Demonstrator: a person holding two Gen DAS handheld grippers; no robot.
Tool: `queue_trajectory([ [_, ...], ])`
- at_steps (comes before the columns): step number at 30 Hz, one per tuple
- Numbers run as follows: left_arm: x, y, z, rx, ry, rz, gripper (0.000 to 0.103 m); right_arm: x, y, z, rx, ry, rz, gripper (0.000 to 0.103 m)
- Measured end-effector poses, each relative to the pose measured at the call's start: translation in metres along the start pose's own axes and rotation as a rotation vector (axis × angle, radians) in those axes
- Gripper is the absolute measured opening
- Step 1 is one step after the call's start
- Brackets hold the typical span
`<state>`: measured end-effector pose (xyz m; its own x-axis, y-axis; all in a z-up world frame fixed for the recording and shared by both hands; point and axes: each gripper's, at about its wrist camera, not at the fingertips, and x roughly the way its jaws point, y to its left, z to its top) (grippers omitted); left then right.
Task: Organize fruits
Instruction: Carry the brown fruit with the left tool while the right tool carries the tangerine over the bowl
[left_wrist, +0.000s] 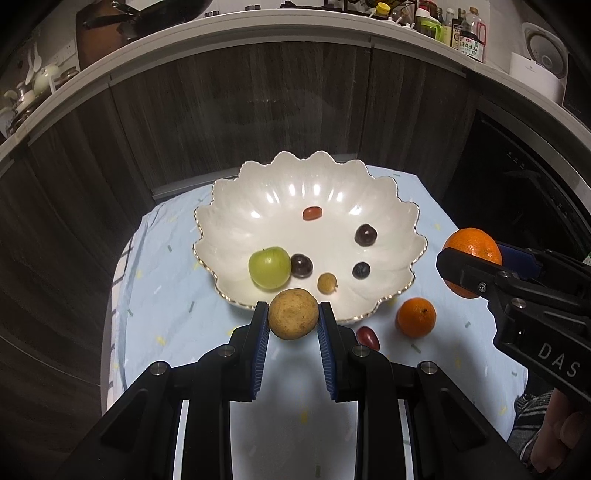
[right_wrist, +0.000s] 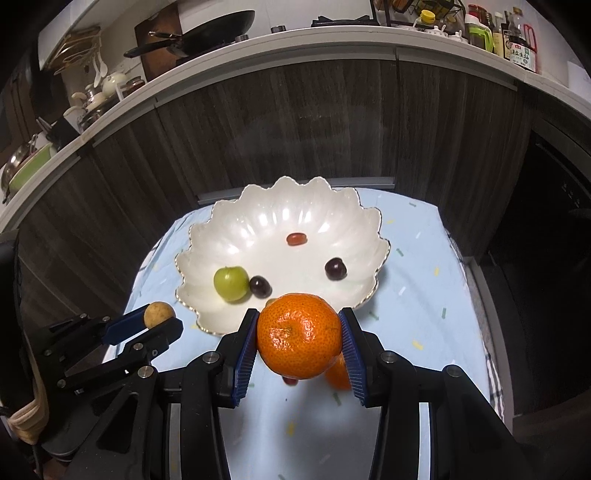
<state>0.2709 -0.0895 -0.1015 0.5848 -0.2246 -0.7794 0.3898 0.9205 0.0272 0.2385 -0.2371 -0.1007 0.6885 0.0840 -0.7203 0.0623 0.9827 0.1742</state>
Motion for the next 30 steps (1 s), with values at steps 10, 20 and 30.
queue_trajectory([
  [10,0.014,0.003,0.020,-0.005,-0.005,0.015,0.026,0.018,-0.010,0.016,0.018,0.000,-0.001,0.044],
  [20,0.037,0.009,0.038,-0.015,-0.001,0.024,0.026,0.041,-0.017,0.031,0.028,0.005,-0.017,0.044],
  [30,0.063,0.018,0.039,-0.040,0.030,0.033,0.026,0.069,-0.020,0.036,0.029,0.035,-0.026,0.044],
])
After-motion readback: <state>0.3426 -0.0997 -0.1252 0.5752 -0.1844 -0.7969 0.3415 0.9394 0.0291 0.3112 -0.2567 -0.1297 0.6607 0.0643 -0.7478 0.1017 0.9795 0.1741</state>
